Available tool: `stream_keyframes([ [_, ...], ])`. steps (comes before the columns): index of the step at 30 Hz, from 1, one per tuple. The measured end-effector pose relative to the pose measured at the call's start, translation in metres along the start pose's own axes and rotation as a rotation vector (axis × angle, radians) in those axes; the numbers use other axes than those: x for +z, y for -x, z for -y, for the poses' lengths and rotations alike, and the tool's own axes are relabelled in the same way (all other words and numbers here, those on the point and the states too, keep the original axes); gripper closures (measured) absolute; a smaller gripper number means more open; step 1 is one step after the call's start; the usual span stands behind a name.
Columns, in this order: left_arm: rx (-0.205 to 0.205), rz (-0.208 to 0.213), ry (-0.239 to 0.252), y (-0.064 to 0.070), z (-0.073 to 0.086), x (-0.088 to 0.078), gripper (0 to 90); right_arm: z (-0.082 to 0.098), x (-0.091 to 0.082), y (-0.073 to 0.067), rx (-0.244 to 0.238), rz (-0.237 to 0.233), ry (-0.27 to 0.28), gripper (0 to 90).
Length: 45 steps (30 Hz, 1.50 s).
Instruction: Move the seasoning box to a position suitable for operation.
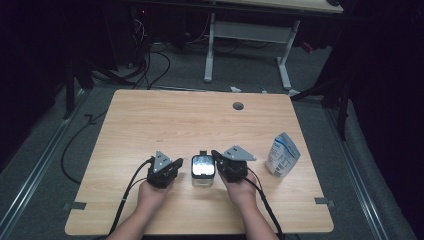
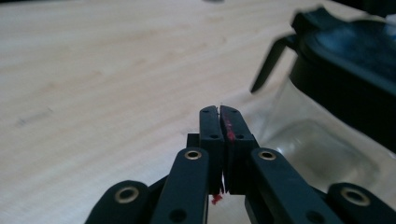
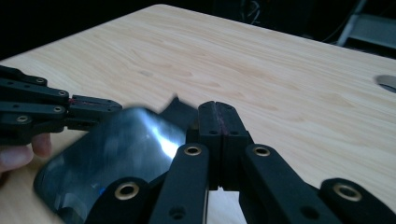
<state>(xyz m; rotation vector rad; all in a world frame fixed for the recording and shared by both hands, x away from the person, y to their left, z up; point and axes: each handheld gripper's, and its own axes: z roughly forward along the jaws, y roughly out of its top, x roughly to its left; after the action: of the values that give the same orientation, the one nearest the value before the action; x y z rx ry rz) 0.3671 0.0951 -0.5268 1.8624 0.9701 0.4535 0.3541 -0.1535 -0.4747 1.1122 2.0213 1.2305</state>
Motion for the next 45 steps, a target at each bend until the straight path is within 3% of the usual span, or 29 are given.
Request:
stream_keyframes([
  [1, 0.000, 0.006, -0.008, 0.004, 0.002, -0.002, 89.9, 0.006, -0.007, 0.002, 0.004, 0.007, 0.001, 90.0],
  [3, 0.039, 0.025, -0.041, 0.018, 0.009, -0.009, 90.0, 0.028, -0.027, 0.010, 0.026, 0.024, -0.022, 90.0],
  [7, 0.063, 0.045, -0.048, 0.031, 0.012, -0.014, 90.0, 0.049, -0.044, 0.016, 0.036, 0.047, -0.042, 89.7],
  [12, 0.106, 0.068, -0.065, 0.053, 0.014, -0.014, 90.0, 0.060, -0.056, 0.020, 0.053, 0.052, -0.032, 89.0],
  [14, 0.105, 0.077, -0.067, 0.056, 0.014, -0.013, 90.0, 0.061, -0.058, 0.020, 0.052, 0.052, -0.027, 88.8],
  [20, 0.133, 0.092, -0.058, 0.077, 0.007, 0.007, 90.0, 0.069, -0.062, 0.019, 0.060, 0.057, -0.016, 88.6],
  [25, 0.136, 0.089, -0.035, 0.085, 0.002, 0.015, 88.8, 0.074, -0.063, 0.022, 0.063, 0.060, -0.026, 88.3],
  [28, 0.143, 0.093, -0.024, 0.082, 0.002, 0.012, 84.5, 0.077, -0.064, 0.023, 0.062, 0.065, -0.036, 87.8],
  [31, 0.159, 0.075, 0.010, 0.071, 0.000, 0.000, 79.8, 0.080, -0.064, 0.024, 0.074, 0.070, -0.042, 85.9],
  [35, 0.127, 0.074, 0.049, 0.050, -0.009, -0.011, 75.6, 0.079, -0.064, 0.025, 0.084, 0.082, -0.055, 84.9],
  [37, 0.127, 0.059, 0.056, 0.043, -0.016, -0.013, 76.7, 0.079, -0.063, 0.024, 0.082, 0.084, -0.051, 84.9],
  [39, 0.119, 0.038, 0.064, 0.036, -0.025, -0.014, 86.0, 0.079, -0.062, 0.023, 0.067, 0.083, -0.054, 85.0],
  [42, 0.077, 0.033, 0.080, 0.027, -0.041, -0.009, 89.8, 0.080, -0.059, 0.022, 0.066, 0.077, -0.058, 85.0],
  [45, 0.091, 0.038, 0.111, 0.028, -0.058, 0.000, 90.0, 0.081, -0.058, 0.022, 0.069, 0.074, -0.059, 84.9],
])
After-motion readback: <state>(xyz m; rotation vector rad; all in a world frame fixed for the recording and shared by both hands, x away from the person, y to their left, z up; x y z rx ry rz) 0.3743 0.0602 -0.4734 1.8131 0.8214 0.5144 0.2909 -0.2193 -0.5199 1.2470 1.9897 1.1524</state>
